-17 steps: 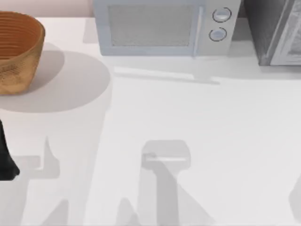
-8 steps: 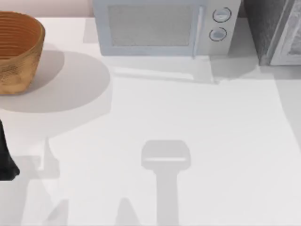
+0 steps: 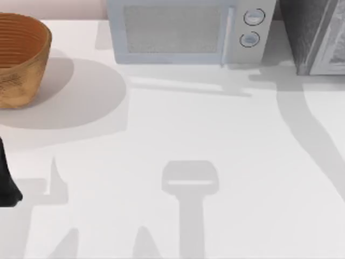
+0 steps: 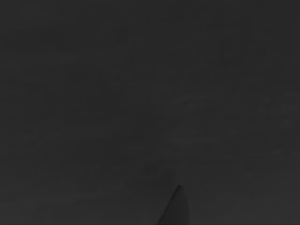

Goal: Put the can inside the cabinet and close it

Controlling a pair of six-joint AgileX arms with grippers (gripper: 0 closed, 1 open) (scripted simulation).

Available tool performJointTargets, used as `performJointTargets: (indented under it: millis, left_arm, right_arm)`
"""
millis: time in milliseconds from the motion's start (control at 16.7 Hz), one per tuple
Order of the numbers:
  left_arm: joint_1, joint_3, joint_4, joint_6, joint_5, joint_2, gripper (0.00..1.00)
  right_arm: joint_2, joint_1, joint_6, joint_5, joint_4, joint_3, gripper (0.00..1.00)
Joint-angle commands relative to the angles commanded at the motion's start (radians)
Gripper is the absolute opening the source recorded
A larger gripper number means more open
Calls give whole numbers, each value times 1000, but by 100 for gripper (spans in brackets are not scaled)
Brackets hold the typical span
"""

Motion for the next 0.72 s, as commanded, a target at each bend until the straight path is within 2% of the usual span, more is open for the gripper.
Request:
performJointTargets:
  millis: [300,720]
  left_arm:
    - [0,0,0,0,0,0,100]
    - [0,0,0,0,0,0,100]
  right_arm:
    - [-18,-26,-12,16,-5,11,100]
    - [128,-107,-11,-62,38,112,100]
